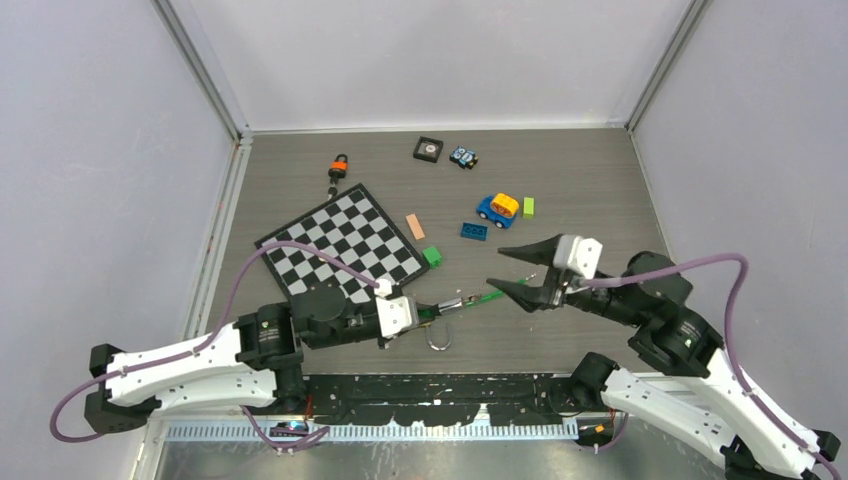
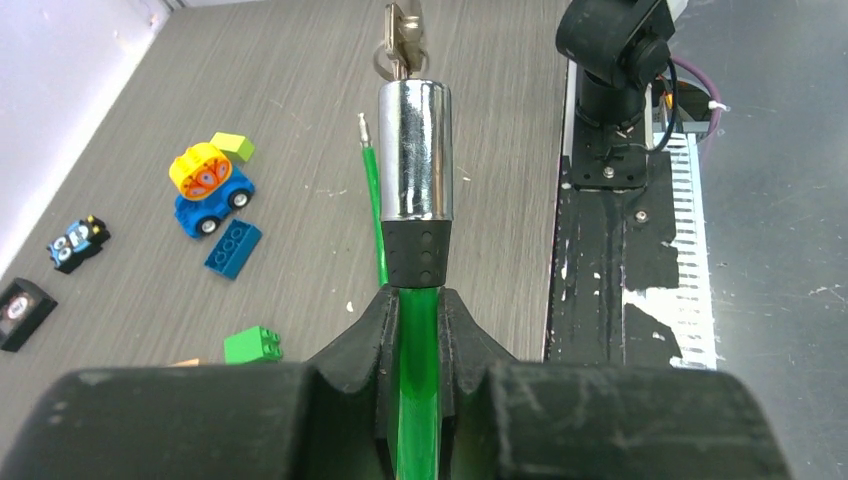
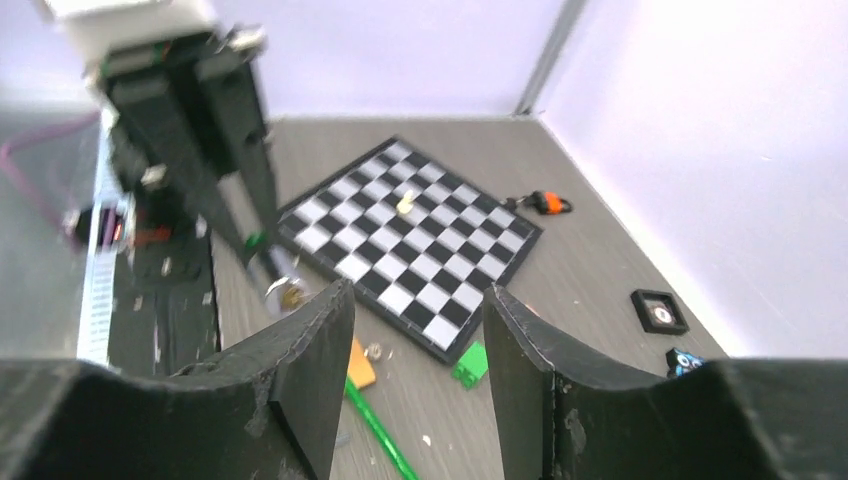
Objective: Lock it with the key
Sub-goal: Lock the lock.
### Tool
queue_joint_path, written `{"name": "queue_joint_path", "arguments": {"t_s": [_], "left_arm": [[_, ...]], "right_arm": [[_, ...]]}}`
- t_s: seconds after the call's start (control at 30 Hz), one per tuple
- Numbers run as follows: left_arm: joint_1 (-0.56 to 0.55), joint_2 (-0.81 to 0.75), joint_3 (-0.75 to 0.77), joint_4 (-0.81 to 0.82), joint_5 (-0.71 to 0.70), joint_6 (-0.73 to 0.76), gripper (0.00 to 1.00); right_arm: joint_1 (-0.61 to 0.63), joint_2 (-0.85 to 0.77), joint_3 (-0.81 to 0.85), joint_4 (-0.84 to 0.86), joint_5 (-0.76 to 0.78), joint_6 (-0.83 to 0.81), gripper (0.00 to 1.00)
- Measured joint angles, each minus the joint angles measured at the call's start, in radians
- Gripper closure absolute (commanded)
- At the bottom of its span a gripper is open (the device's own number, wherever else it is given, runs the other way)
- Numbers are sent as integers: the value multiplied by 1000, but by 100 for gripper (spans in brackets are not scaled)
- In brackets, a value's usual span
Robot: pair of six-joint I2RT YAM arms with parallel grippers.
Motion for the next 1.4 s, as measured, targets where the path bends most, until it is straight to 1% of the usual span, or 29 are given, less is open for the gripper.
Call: {"name": "queue_joint_path", "arguments": {"t_s": [0.1, 0.2, 0.23, 0.3, 0.4, 0.47, 0.53, 0.7, 0.83, 0.9, 1.1, 1.27, 1.4], "left_arm": [[0, -27, -31, -5, -19, -17, 100], [0, -40, -56, -4, -46, -36, 100], [0, -47, -65, -3, -56, -42, 100], [0, -63, -85, 1, -82, -57, 100], [0, -80, -104, 8, -122, -82, 100], [0, -85, -106, 15, -150, -99, 100], [0, -85, -106, 25, -182, -124, 100], [0, -56, -105, 42, -249, -185, 100], [0, -11, -101, 42, -269, -205, 100], [0, -3, -101, 42, -271, -211, 100], [0, -6, -101, 43, -276, -219, 100], [0, -20, -101, 43, -278, -219, 100], [0, -21, -101, 43, -278, -219, 100]], "right_arm": [[-2, -52, -29, 90, 146, 148, 44], [-3, -74, -39, 100, 368, 340, 44], [-3, -76, -36, 73, 481, 432, 44], [-4, -70, -32, -10, 640, 575, 44], [-5, -32, -28, -217, 865, 829, 44], [-6, 11, -34, -355, 950, 988, 44], [-6, 50, -69, -458, 1002, 1138, 43], [-6, 80, -211, -575, 1038, 1364, 40], [-6, 114, -279, -563, 1043, 1416, 37], [-6, 139, -313, -508, 1050, 1413, 36], [-11, 214, -444, -232, 1039, 1330, 36], [-21, 218, -533, -4, 1032, 1248, 36], [-52, 202, -577, 98, 1038, 1239, 38]]}}
